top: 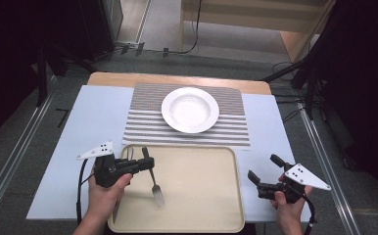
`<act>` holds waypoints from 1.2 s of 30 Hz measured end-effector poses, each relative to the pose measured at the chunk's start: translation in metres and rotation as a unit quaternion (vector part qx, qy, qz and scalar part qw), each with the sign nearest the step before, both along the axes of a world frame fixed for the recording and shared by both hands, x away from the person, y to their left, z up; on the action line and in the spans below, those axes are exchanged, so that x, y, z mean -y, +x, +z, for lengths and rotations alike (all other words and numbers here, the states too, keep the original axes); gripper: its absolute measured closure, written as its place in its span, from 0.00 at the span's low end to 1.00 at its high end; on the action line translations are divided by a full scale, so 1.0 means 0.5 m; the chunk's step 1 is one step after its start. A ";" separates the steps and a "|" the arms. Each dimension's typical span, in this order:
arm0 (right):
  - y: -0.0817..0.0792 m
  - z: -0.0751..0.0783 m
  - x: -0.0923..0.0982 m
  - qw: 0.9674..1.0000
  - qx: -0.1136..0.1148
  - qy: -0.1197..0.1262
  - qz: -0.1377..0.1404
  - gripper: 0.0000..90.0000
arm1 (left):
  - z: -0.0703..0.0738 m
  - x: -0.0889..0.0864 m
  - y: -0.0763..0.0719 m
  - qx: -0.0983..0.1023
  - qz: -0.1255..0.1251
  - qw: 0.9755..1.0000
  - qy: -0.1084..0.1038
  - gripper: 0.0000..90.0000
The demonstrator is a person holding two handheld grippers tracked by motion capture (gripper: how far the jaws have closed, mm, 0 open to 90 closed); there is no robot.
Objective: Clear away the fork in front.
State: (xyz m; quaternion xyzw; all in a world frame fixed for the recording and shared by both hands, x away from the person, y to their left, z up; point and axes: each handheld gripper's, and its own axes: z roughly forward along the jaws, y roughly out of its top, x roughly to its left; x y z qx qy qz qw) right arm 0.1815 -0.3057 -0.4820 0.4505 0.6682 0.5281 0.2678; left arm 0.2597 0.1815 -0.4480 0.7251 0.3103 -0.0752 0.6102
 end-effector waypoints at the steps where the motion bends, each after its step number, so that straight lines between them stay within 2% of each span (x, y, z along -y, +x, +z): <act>1: -0.002 -0.002 0.007 1.000 -0.002 0.001 -0.004 0.00 | -0.001 -0.001 0.000 -0.002 -0.001 1.000 -0.001 0.96; 5: -0.011 -0.008 0.037 1.000 -0.003 0.001 -0.021 0.00 | -0.005 -0.005 0.001 -0.008 -0.007 1.000 -0.001 0.96; 9: -0.019 -0.014 0.064 0.999 -0.002 0.002 -0.034 0.00 | -0.012 -0.010 0.006 -0.023 -0.017 1.000 -0.006 0.96; 15: -0.022 -0.028 0.089 0.998 0.004 -0.002 -0.057 0.00 | -0.020 -0.010 0.009 -0.024 -0.015 1.000 0.004 0.96; 23: -0.018 -0.035 0.098 0.998 0.000 0.003 -0.066 0.00 | -0.035 -0.005 0.015 -0.032 -0.007 0.999 0.016 0.96; 32: -0.017 -0.040 0.106 0.998 -0.001 0.001 -0.067 0.00 | -0.052 -0.014 0.029 -0.052 0.002 0.999 0.008 0.95; 36: -0.016 -0.041 0.107 0.998 -0.003 0.000 -0.069 0.00 | -0.055 -0.015 0.032 -0.051 0.009 0.999 0.013 0.95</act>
